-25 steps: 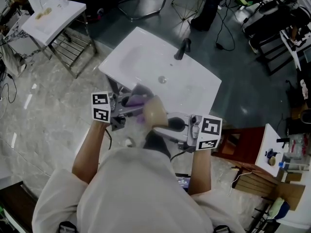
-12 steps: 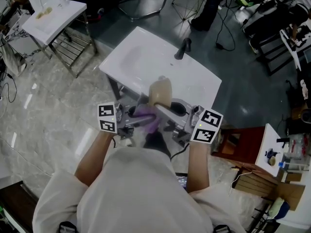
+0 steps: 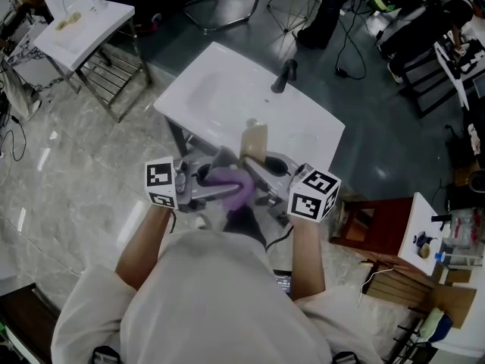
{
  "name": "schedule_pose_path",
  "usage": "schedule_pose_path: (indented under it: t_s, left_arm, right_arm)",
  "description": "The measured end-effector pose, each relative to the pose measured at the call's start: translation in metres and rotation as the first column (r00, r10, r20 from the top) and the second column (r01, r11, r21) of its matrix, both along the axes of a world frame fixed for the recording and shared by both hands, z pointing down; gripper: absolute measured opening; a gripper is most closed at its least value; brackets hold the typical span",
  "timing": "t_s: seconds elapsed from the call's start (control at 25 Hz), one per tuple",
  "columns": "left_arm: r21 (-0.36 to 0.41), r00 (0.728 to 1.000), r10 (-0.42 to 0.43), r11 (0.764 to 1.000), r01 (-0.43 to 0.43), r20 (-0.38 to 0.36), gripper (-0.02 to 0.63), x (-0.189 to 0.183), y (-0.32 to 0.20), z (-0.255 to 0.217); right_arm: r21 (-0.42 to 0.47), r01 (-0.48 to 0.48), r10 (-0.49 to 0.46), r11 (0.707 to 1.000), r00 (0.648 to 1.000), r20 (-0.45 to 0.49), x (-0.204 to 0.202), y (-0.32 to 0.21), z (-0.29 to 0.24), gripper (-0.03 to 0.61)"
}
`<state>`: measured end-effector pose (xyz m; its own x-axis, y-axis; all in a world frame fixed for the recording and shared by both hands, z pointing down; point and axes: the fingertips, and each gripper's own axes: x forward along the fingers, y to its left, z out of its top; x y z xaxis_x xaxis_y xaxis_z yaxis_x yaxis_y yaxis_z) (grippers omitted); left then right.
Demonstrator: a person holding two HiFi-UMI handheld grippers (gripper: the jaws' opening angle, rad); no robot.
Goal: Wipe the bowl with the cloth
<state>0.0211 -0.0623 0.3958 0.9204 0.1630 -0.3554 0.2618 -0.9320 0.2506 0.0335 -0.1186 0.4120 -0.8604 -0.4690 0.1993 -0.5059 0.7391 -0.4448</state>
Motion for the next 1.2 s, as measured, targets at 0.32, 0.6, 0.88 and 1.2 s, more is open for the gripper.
schedule_pose_path:
  t_s: [0.32,0.6,0.88,1.2]
  left_arm:
    - [0.083,0.990,-0.139,0.986,0.142,-0.037,0.061,-0.011,-0.028,-0.031]
    - [0.262,0.946,-0.284,0.935,0.238,0.154,0.061,0.002,-0.054,-0.021]
    - [0.299,0.895,-0.362,0.912,0.282,0.260,0.061,-0.001,-0.073,-0.008]
    - [0.202,0.889,-0.381,0.920,0.337,0.252,0.061,-0.022,-0.090,0.013]
  right_arm:
    - [-0.041,0.033,-0.037,0.999,0.993,-0.111,0.000,0.009,0.024,0.023]
    - [-0.053,0.149,-0.155,0.987,0.974,-0.166,-0.020,0.029,0.033,0.023]
    - [-0.064,0.248,-0.256,0.967,0.951,-0.172,-0.022,0.050,0.029,0.026]
    - [-0.009,0.366,-0.366,0.931,0.930,-0.033,-0.030,0.073,-0.003,0.026]
